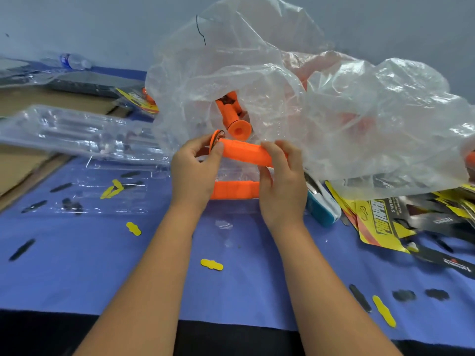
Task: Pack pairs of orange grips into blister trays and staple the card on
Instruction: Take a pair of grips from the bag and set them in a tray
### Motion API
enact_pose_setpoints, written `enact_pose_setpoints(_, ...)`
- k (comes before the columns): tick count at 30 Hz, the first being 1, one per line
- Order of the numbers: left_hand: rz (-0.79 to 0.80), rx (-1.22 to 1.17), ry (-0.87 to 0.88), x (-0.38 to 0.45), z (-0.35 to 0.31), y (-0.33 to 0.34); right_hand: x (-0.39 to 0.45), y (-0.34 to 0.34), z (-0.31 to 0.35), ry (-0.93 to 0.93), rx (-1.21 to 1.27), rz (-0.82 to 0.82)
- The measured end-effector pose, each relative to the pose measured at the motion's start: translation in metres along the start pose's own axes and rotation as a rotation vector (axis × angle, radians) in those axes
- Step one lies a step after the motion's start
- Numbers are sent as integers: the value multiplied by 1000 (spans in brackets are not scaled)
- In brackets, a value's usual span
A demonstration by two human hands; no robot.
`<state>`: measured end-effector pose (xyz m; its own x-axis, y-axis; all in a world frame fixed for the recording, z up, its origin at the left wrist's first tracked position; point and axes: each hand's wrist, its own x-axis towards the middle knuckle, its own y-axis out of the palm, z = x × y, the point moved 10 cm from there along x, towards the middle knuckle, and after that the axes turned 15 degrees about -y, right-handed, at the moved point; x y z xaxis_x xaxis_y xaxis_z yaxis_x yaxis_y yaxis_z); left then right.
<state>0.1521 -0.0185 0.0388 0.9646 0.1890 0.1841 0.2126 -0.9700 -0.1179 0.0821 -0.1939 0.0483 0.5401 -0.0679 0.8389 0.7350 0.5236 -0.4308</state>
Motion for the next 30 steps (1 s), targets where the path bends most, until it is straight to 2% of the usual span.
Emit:
enact_pose_setpoints(10,-29,-31,-126,15,16,-22,-4,12,-2,-17,-54,54)
enact_pose_setpoints(16,-131,6,-109,15,20,-35,-6,16,-8,17,-39,61)
enact_pose_setpoints(23,-210,170,-129,15,32,-35,-8,19,-10,34,-35,90)
enact_pose_setpoints(30,-225,204,-98,13,31,-35,-8,18,-7,35,-12,88)
